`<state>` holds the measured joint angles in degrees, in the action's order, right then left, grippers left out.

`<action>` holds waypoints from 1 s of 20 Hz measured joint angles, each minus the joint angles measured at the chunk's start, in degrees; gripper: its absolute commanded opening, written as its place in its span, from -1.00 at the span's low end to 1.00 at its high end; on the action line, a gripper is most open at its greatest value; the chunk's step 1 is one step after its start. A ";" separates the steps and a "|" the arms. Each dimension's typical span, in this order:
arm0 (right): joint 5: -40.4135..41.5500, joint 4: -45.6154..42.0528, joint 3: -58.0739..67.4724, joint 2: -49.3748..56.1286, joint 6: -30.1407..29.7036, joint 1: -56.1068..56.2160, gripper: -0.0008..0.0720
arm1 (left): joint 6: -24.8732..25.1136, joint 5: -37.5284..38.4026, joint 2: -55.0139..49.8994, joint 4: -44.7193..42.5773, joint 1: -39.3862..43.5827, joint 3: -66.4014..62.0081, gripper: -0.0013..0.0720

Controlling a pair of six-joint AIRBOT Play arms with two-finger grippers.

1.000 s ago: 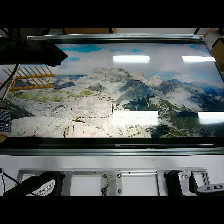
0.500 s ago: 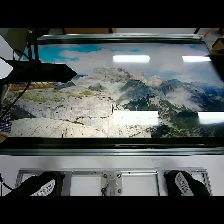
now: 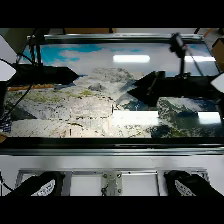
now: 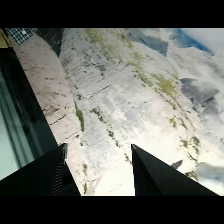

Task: Fold the clothes and pants, and hang the long-sleeved shirts on hangers.

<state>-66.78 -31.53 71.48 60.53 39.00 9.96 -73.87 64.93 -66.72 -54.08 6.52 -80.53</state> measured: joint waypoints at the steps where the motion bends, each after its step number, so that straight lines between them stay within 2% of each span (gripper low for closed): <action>1: 0.94 -0.26 -0.13 1.01 0.00 2.03 0.22 | 0.00 0.00 0.00 0.00 0.00 0.00 -0.94; 2: 1.60 -0.31 -0.26 1.90 0.00 3.74 0.03 | 0.00 0.00 0.00 0.04 0.00 0.00 -0.94; 3: 2.01 -0.48 -0.33 2.62 0.00 5.05 -0.55 | -0.02 0.00 0.02 0.15 0.00 0.00 -0.94; 4: 2.38 -0.48 -0.37 3.23 0.00 6.16 -0.92 | 0.00 0.00 0.00 0.15 0.02 0.00 -0.94; 20: 2.95 -0.66 -0.46 4.74 0.00 8.96 -0.93 | -0.02 -0.02 0.02 0.15 0.00 0.02 -0.94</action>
<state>-63.83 -32.18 71.02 65.28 39.00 18.92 -73.89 64.90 -66.70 -53.93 6.52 -80.51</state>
